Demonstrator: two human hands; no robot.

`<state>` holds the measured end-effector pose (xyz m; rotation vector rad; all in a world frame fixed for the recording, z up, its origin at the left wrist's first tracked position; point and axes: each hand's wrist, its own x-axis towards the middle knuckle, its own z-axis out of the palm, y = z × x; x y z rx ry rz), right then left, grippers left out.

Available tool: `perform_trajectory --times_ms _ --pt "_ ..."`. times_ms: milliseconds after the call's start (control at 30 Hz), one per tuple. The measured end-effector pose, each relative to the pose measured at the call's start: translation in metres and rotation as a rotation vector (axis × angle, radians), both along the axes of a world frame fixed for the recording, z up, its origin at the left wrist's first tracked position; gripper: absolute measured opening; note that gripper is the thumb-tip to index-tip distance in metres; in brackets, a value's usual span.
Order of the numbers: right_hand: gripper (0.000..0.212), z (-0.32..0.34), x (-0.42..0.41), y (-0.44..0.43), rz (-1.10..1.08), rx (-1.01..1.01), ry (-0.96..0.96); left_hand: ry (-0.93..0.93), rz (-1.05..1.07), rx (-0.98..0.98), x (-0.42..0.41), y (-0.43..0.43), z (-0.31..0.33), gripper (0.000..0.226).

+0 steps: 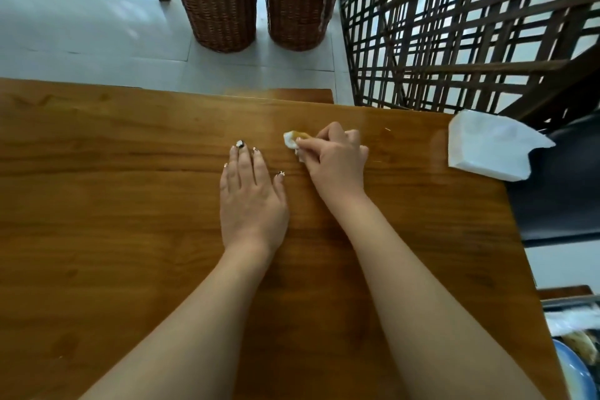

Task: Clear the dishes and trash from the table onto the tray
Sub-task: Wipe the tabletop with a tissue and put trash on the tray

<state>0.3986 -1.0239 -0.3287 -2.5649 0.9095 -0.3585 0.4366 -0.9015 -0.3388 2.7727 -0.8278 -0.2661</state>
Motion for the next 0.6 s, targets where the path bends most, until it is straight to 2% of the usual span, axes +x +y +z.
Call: perform_trajectory --times_ms 200,467,600 --pt "0.014 -0.005 -0.040 0.015 0.025 -0.076 -0.077 -0.013 -0.005 0.027 -0.001 0.000 0.001 0.068" --pt "0.026 -0.001 0.002 -0.022 -0.090 -0.127 0.036 -0.022 -0.025 0.071 0.000 0.000 0.001 0.081" --pt "0.028 -0.001 0.004 -0.023 -0.085 -0.113 0.016 0.004 -0.033 0.023 0.001 0.000 0.002 0.083"
